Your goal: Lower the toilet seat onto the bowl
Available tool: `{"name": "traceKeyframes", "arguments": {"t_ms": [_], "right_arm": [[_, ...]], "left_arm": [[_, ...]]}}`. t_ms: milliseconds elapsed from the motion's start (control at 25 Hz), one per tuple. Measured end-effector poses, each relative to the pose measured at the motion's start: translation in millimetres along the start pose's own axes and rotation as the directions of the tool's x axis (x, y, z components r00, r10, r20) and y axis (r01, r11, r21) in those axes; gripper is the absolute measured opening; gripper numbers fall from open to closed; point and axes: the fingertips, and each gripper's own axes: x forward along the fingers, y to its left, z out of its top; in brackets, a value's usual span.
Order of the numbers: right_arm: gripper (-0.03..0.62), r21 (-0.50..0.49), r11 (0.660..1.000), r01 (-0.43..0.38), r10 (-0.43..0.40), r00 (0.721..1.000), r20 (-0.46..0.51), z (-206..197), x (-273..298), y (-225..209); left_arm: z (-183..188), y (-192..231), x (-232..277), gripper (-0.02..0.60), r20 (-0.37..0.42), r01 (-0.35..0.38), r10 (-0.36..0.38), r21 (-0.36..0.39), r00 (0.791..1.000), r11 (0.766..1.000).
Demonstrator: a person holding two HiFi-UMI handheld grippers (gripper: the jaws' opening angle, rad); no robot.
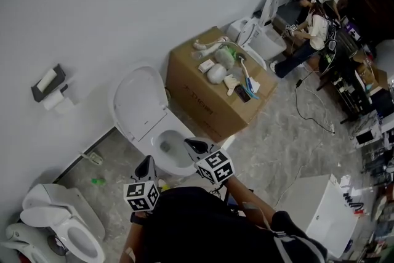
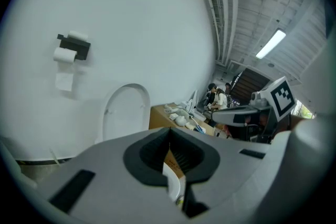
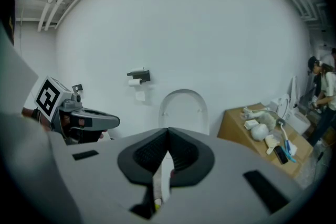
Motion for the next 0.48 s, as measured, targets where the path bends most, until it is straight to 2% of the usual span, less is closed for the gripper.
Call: {"name": "traceKeyframes", "arguments": {"t_ms": [240,480], "right_arm": [[-0.005,-0.023,1.0,-0.013,0.013,1.0,-0.011,-0.6,-2.1,6.8],[-0.005,-0.094,0.996,0.006,-0.007,1.0,-0.011,12.3,-2.5,-6.7]], "left_arm": [[-4.7,0.4,-6.9,0.012,-0.002,-0.012,0.012,-0.017,1.0,1.0],[-7.5,24.2,-24.3,0.012,0.029,-0.079,0.082,-0.107,0.996,0.991]]}}
